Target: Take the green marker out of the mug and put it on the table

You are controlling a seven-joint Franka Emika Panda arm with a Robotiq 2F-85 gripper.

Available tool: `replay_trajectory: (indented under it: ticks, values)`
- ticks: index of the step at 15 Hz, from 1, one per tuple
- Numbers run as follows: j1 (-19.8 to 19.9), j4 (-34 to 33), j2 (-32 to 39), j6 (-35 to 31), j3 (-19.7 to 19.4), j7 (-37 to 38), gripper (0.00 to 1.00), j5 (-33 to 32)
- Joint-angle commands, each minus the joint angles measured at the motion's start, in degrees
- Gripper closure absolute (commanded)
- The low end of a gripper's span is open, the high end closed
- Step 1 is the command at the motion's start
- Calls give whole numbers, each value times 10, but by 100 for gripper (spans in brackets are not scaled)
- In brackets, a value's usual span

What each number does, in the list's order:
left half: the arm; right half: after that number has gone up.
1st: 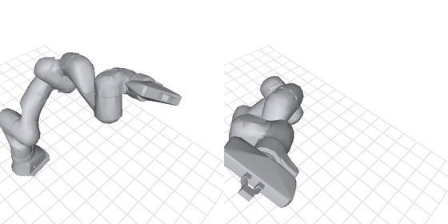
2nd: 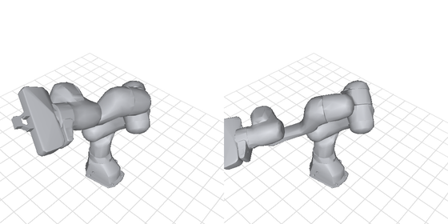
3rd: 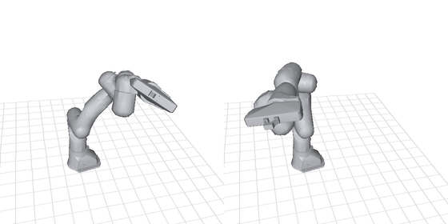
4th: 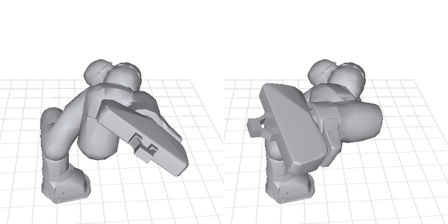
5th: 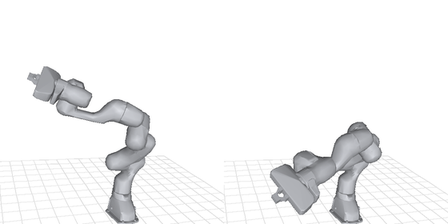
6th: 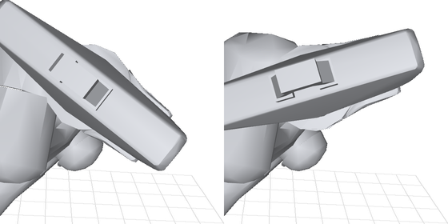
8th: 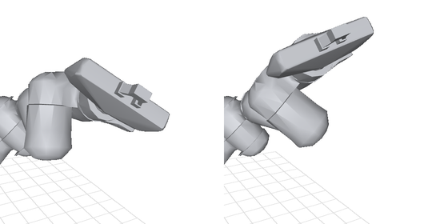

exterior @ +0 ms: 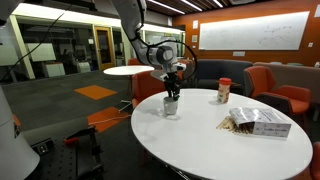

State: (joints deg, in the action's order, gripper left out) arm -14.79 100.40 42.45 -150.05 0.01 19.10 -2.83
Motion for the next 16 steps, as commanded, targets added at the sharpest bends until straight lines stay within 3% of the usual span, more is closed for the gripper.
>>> replay_trajectory:
  ticks: [1,6,13,16]
  values:
    - [-5,9,-5,3,-6,14,46,11]
    - [-9,-3,14,12,-12,21,56,9]
    - [-14,-20,40,-17,-20,16,59,0]
    - [-22,-30,48,-34,-26,17,70,-3]
